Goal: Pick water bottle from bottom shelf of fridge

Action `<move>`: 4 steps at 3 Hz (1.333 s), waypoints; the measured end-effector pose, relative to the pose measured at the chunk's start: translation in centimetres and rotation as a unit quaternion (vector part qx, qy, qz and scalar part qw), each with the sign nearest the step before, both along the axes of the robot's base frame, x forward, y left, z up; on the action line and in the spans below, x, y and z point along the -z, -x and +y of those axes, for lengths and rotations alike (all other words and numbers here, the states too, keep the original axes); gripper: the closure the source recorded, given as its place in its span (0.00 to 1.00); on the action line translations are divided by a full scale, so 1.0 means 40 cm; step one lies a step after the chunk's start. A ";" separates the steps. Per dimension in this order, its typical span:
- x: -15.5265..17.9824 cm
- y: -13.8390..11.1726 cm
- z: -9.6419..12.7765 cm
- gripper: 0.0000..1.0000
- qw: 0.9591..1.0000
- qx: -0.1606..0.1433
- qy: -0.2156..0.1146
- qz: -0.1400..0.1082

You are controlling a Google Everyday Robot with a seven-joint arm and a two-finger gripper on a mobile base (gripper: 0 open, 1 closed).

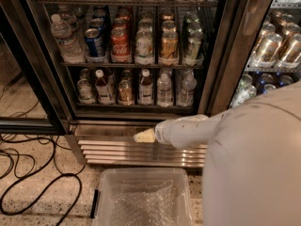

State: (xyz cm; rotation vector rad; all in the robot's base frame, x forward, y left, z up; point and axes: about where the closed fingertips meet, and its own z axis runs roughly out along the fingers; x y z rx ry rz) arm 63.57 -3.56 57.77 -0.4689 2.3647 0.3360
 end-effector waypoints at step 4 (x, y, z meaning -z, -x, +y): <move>0.017 -0.122 -0.029 0.01 0.994 0.082 -0.062 -0.027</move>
Offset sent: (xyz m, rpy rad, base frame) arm 0.0420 -0.0149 0.0035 0.0496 -0.1012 -0.1815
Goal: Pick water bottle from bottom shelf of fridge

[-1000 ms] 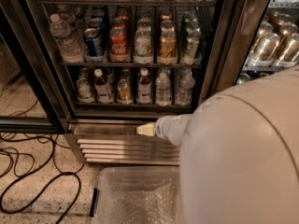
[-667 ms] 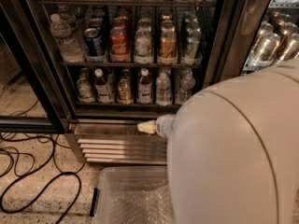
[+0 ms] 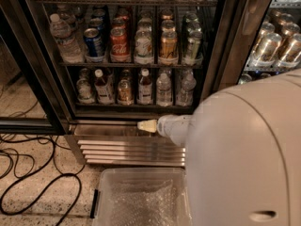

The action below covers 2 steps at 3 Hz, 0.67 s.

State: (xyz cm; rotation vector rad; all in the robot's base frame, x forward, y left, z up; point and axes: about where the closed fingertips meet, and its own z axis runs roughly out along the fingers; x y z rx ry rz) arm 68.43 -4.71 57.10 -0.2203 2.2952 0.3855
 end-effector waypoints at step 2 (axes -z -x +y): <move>0.010 -0.012 0.016 0.00 0.999 0.001 -0.043 -0.008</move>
Offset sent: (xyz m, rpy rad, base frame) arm 0.0252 0.0067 -0.0120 0.3558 -0.0799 -0.0101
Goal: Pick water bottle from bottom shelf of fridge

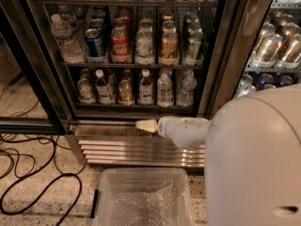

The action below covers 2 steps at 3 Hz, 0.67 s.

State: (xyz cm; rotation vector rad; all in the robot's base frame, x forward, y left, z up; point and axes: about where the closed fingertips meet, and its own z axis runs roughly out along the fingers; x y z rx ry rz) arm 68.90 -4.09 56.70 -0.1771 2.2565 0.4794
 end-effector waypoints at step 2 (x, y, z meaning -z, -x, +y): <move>0.019 -0.041 0.011 0.00 0.995 0.020 -0.091 -0.024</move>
Offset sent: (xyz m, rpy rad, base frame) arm 0.0143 0.0045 -0.0055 0.1486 -0.0417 -0.0342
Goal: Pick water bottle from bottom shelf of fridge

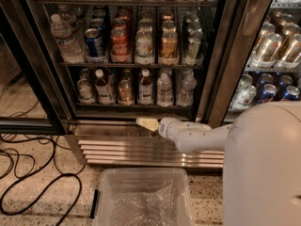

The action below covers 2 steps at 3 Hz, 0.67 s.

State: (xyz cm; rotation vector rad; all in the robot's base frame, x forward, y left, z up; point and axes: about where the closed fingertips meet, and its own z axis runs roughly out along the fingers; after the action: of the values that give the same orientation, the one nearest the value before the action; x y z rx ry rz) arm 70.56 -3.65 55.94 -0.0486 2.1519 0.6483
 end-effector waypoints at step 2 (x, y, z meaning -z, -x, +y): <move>0.170 0.022 0.031 0.00 0.997 0.014 0.069 -0.013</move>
Offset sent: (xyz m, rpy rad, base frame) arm 0.0440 -0.0074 -0.0696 -0.1057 -0.2974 -0.4639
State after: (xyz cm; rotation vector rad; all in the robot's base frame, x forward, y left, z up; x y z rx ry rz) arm 69.70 -2.41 49.15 -0.1000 2.1648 0.4786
